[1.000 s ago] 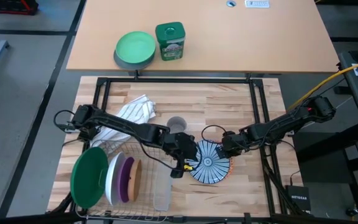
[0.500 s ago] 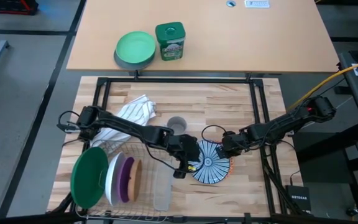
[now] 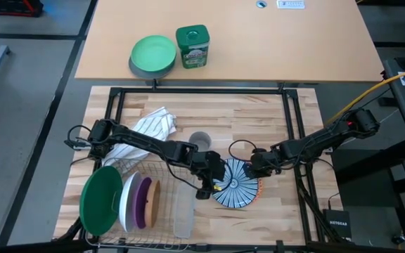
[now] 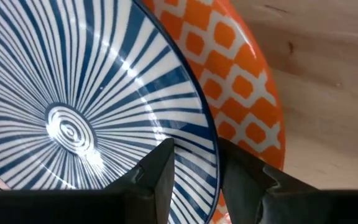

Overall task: Sort dishes
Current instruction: Put the blue patterned plate into the dish rack

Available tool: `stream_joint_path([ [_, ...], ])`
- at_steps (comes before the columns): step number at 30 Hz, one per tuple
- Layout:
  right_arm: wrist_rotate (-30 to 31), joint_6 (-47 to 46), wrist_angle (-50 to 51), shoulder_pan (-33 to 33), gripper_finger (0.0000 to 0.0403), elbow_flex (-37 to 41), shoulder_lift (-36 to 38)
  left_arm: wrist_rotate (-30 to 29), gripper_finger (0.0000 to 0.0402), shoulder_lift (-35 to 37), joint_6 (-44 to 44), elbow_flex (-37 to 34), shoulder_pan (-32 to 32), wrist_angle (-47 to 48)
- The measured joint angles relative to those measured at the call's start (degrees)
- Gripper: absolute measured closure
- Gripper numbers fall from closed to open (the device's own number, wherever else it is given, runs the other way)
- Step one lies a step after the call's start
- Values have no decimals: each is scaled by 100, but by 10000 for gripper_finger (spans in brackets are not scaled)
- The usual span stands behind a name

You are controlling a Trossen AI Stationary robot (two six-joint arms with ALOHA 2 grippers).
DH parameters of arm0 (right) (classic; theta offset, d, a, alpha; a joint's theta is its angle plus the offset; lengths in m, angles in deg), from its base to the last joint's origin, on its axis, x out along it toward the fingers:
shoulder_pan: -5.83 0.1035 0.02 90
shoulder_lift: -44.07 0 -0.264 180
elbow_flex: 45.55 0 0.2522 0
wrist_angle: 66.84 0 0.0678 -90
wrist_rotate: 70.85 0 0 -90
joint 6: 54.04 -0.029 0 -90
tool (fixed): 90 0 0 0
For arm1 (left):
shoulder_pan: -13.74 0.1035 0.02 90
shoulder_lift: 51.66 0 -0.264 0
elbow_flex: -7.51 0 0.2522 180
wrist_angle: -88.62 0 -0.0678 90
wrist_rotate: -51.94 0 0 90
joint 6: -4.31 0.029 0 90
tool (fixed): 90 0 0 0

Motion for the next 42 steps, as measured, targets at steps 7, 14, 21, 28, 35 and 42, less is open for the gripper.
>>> stream_joint_path([
  [7,8,-175,-821,0,283,0,-320,-1,229,0,-256,0,2,10],
  [14,2,-432,-1921,0,283,-14,-934,-2,229,20,-256,0,-7,30],
  [21,10,-447,-2803,0,283,-21,-1330,-2,229,20,-254,0,-15,47],
  [28,3,-706,-3364,4,283,-31,-1641,-2,229,24,-251,0,-15,58],
  [35,21,-719,-3853,2,283,-31,-1837,-4,229,26,-139,0,-15,61],
  [42,16,-719,-3969,2,283,-66,-1871,-4,229,28,-89,0,-27,69],
])
